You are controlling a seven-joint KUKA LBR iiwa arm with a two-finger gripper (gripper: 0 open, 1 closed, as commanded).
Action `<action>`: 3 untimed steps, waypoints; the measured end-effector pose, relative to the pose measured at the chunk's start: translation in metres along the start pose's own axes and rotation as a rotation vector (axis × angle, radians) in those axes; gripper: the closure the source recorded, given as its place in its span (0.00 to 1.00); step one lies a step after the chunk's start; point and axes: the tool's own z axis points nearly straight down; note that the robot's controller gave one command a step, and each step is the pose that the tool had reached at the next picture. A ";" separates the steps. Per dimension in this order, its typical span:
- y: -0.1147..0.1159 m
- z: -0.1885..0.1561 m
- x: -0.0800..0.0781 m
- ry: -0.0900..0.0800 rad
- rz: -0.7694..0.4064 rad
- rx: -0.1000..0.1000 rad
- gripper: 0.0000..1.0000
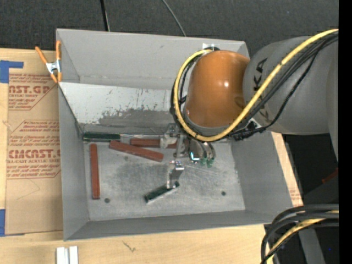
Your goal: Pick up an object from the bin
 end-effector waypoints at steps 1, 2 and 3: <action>0.000 -0.004 -0.002 -0.007 0.001 -0.001 0.00; -0.019 0.119 0.002 -0.029 -0.195 -0.002 1.00; -0.019 0.118 0.002 -0.029 -0.195 -0.002 1.00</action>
Offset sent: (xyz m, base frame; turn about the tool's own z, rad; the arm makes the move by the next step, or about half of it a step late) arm -0.0095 -0.0210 -0.1247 -0.1953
